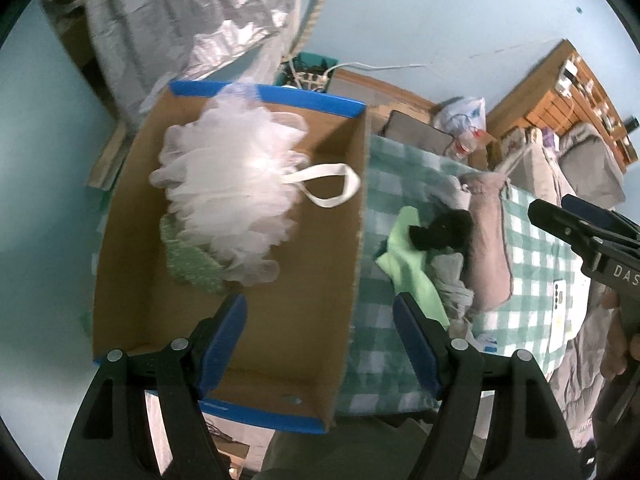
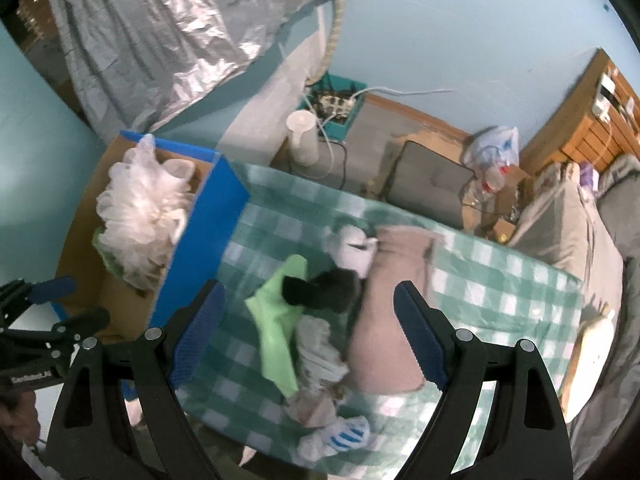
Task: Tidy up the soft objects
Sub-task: 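Move both tools back over the table toward the grey fleece mitten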
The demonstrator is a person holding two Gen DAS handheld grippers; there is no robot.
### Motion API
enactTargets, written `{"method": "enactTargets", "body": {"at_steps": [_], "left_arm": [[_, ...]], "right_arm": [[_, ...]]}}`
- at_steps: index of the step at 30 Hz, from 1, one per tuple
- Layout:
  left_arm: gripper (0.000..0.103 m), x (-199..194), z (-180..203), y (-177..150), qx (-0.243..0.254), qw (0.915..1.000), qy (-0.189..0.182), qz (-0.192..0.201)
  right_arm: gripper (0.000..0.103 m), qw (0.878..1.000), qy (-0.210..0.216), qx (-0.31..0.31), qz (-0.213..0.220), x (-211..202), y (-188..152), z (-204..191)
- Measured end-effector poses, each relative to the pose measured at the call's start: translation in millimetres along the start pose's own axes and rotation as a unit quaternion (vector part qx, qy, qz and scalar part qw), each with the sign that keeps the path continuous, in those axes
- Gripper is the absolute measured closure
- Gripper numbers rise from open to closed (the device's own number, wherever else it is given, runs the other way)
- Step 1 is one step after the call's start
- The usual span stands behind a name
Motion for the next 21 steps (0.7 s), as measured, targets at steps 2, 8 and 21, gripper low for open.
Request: {"method": "enactTargets", "body": {"at_steps": [2,8,21], "left_arm": [[0.026,4.1,9.0,0.3,0.009,0.9999,-0.001,-0.005],[0.025,15.2,34.2,0.6,0.034,0.9993,-0.002,-0.015],[0.022,41.9,68.4,-1.6,0.073,0.9965,0.014,-0.038]], "right_arm": [[0.018,1.0,-0.003,0.007,-0.002,1.7,-4.5,9.7],[0.018,1.0,-0.008,0.024,-0.012,8.7,-18.2,34.5],[0.018,0.998,-0.007,0.038,-0.043,39.4,-52.9,65.7]]}}
Point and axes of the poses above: each gripper's, at about its wrist camera, not at the fingertips, and x roughly the way its jaws point, z to its right, y to its top, the point moved 9 cm from there along x, roughly the way its jaws point, and after that the axes turned 15 degrees about -y, right-handed, at the moved point
